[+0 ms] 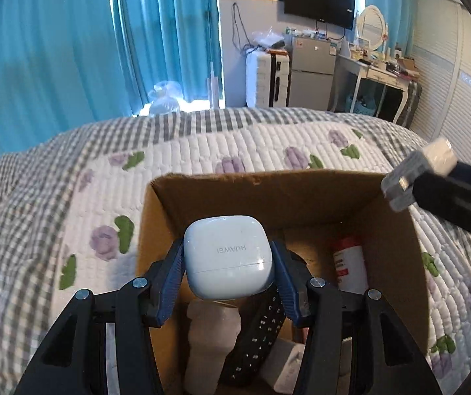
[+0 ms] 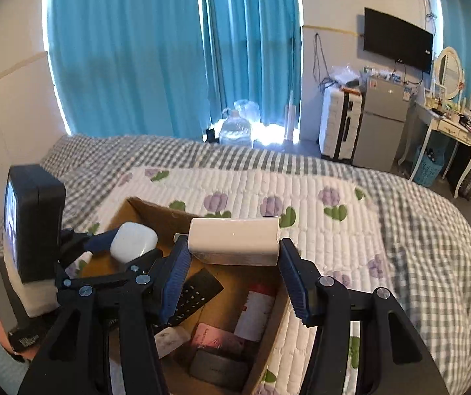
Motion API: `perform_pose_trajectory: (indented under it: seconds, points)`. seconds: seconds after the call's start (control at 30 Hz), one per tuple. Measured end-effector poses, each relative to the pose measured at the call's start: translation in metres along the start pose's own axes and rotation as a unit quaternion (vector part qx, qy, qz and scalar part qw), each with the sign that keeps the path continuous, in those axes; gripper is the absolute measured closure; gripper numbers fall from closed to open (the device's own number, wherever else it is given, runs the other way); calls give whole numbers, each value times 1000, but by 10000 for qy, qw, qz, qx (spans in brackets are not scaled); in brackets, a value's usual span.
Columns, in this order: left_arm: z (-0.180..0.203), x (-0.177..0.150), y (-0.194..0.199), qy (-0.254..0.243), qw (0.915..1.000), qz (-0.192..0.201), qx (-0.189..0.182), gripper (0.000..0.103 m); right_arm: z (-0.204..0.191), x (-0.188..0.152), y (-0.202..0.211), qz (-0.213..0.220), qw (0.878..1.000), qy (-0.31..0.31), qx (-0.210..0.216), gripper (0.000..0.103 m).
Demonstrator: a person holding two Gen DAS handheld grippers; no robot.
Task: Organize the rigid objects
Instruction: 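Lower the earbud case into the box with the left tool while the right tool drops the block in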
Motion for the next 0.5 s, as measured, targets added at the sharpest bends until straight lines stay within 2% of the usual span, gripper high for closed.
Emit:
perform_pose_trajectory:
  seconds: [0.2, 0.33, 0.5]
  points:
    - [1, -3, -1, 1, 9999, 19, -115, 44, 10, -15, -22, -186, 9998, 5, 57, 49]
    - [-4, 0, 18, 135, 9996, 180, -155, 42, 9, -18, -22, -225, 9997, -55, 120, 49]
    - [-14, 7, 35, 132, 9990, 418, -27, 42, 4, -18, -33, -383, 9991, -90, 187, 49]
Point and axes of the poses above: each gripper's, at about its wrist camera, not at the fingertips, and y roughly against the way its jaws point, z to its right, x to its top, the point moved 6 cm from there along -y, roughly the way its jaws point, and after that the axes turned 4 degrees about y, right-handed, at the moved point
